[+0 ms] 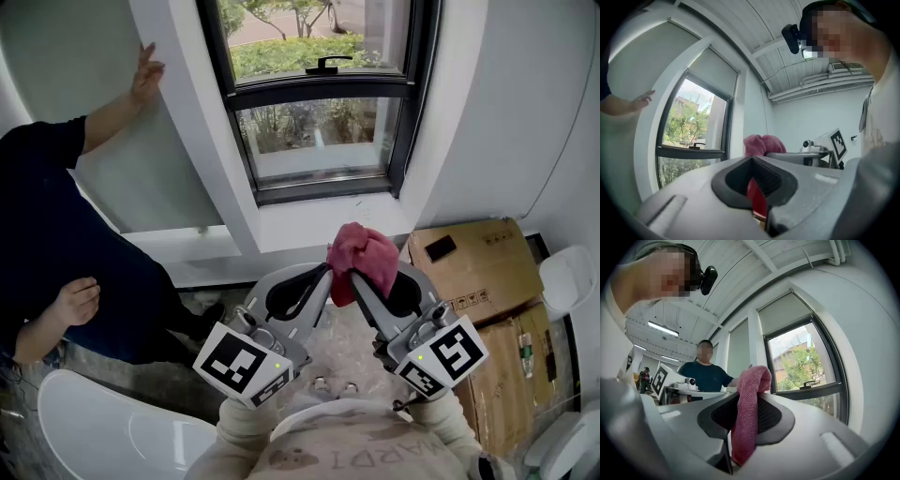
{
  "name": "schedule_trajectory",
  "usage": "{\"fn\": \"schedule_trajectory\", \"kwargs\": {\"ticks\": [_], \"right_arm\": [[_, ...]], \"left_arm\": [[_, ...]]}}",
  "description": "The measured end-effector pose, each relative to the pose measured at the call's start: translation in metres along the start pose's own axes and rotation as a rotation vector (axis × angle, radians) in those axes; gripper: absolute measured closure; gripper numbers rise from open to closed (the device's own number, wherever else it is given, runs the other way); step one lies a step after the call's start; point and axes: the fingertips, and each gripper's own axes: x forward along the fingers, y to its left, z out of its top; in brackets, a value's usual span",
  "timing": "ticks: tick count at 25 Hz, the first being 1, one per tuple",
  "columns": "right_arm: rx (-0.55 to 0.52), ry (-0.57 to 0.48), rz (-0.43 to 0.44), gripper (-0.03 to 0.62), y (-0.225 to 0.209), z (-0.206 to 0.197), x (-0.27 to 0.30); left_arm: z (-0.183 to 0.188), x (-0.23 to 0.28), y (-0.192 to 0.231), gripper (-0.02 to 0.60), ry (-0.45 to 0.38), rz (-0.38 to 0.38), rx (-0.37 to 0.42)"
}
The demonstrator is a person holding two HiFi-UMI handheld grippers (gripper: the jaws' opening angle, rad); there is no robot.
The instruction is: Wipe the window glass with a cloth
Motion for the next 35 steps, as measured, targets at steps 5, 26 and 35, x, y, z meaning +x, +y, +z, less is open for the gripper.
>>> {"fn": "schedule_trajectory", "kwargs": {"ticks": [5,26,35], "right_arm": [[0.000,0.004,0.005,0.482,0.000,0.001,0.005],[-0.034,-0.012,-0.021,0.484,0.008,-0.008,0.051],[0.001,-0.007,-0.063,0.484,-0.067,-0.014,0.072]], "left_arm": [[0.001,0.002,0.006,0.581,0.001,0.007,-0.005],[-0.006,-0.023,0.069,0.581,-0.039,0.046,-0.008],[-0.009,0.055,0.103,0.581,-0.044,-0.005,-0.022]]}}
